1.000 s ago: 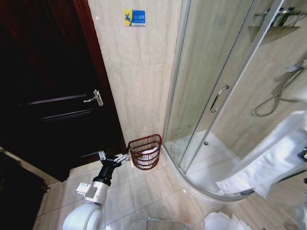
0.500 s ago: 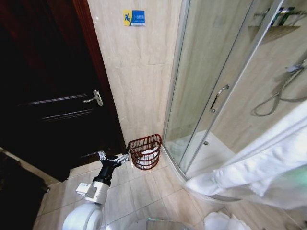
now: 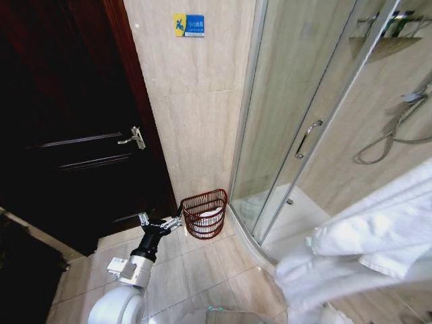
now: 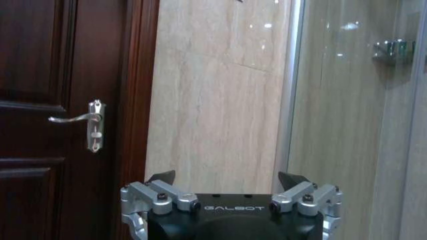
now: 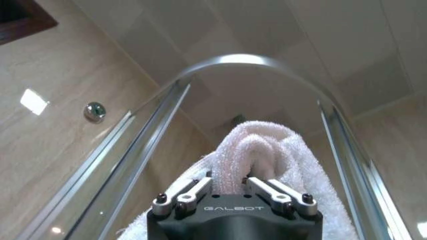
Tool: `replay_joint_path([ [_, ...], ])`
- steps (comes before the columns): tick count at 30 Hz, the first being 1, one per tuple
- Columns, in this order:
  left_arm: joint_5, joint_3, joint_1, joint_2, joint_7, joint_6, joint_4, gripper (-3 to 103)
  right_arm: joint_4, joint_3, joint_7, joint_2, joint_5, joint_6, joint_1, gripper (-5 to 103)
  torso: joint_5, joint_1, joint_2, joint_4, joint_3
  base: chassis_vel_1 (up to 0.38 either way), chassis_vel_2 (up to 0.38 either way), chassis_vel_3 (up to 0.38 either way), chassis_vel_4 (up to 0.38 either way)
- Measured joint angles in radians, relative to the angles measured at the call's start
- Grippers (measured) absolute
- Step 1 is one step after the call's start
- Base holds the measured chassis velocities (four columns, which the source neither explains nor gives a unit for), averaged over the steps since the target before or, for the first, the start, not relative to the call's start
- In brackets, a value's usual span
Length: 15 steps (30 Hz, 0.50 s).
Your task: Discard the used towel into the hamper.
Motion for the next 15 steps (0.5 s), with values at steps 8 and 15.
replay_joint_path([
  [8,0.000,0.000,0.000,0.000,0.000,0.000,0.000,100,0.020,-0.024,0.010,0.037,0.084,-0.076,-0.033,10,0.0002,0.000,0.000,-0.0001,0.000,0.000,0.000,0.000,0.000],
  [15,0.000,0.000,0.000,0.000,0.000,0.000,0.000,100,0.024,-0.056,-0.007,0.084,0.099,-0.098,-0.059,10,0.0001,0.000,0.000,0.0000,0.000,0.000,0.000,0.000,0.000],
])
